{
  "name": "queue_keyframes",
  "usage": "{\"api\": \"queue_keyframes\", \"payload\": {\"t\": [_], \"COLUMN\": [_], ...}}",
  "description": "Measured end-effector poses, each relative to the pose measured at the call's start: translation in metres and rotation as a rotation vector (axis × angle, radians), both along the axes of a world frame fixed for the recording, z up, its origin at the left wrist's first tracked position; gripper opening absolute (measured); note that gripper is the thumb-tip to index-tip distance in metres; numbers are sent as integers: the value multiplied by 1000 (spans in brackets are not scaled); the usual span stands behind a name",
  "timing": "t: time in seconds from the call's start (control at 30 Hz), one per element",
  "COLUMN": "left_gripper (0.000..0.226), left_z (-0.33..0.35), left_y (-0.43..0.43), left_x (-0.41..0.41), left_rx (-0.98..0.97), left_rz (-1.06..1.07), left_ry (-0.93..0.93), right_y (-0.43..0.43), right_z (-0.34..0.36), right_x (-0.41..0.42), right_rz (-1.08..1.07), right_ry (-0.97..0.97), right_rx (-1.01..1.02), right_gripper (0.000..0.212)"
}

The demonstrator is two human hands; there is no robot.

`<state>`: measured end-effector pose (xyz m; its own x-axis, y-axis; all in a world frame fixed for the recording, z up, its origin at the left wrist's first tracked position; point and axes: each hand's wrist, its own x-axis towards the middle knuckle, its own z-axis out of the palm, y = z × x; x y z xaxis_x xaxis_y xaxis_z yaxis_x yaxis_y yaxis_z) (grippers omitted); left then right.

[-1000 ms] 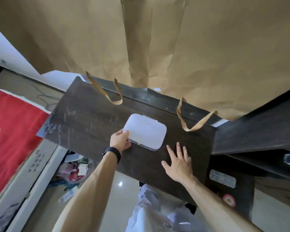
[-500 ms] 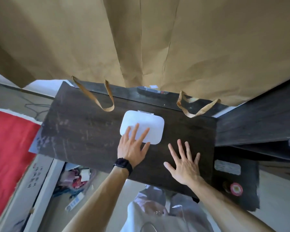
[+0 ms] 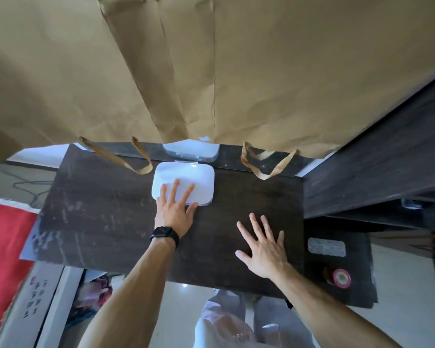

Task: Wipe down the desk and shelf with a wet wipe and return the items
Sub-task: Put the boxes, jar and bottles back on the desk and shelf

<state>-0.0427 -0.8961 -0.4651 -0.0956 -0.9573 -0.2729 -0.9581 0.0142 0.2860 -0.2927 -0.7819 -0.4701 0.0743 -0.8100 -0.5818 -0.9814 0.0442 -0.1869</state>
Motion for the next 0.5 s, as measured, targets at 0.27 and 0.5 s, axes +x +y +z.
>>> {"api": "queue_keyframes", "payload": {"t": [0.27, 0.5], "left_gripper": [52, 50], "left_z": [20, 27], "left_y": [46, 137], "left_x": [-48, -174], "left_rx": [-128, 27], "left_rz": [-51, -242], "left_ry": [-39, 114], "right_y": [38, 121], "right_z": [37, 56], "right_x": [-66, -172], "right_rz": [-165, -323], "right_ry": [-197, -224], "right_rx": [-138, -170], "right_gripper": [43, 38]}}
